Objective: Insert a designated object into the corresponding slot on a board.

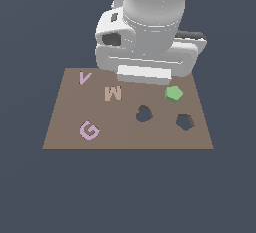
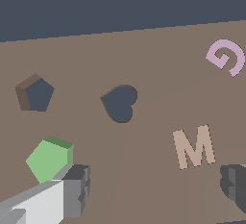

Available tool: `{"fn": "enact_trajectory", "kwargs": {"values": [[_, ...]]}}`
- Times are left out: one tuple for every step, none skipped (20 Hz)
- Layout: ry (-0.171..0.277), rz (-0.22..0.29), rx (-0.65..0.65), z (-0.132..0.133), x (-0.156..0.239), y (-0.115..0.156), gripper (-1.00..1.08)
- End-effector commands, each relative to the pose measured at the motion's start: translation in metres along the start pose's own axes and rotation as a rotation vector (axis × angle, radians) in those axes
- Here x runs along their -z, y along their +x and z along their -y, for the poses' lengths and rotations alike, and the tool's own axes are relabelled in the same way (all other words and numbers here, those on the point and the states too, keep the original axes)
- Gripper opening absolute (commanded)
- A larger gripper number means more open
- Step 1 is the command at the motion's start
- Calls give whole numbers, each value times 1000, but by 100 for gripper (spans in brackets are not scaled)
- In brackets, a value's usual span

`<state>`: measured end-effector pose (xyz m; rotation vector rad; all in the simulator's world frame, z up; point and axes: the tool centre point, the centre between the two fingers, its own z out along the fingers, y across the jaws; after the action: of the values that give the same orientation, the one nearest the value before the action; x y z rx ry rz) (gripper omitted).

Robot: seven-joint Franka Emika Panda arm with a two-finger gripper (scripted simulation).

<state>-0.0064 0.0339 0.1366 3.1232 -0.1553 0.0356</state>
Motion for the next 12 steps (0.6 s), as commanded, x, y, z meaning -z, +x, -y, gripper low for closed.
{"fn": "enact_trajectory", "kwargs": {"values": [[3, 5, -7, 23, -16, -8, 100], [4, 7, -11, 33, -23, -11, 100], [5, 9, -15, 43, -30, -15, 100], [6, 11, -18, 52, -37, -17, 100], [7, 13, -22, 61, -43, -20, 100], [7, 14, -25, 69, -49, -22, 100], [8, 16, -27, 77, -54, -25, 100], [9, 17, -30, 84, -59, -26, 100], [10, 18, -32, 90, -64, -28, 100], [10, 20, -35, 96, -68, -30, 100], [11, 21, -37, 101, -72, -31, 100], [11, 21, -38, 106, -75, -32, 100]]}}
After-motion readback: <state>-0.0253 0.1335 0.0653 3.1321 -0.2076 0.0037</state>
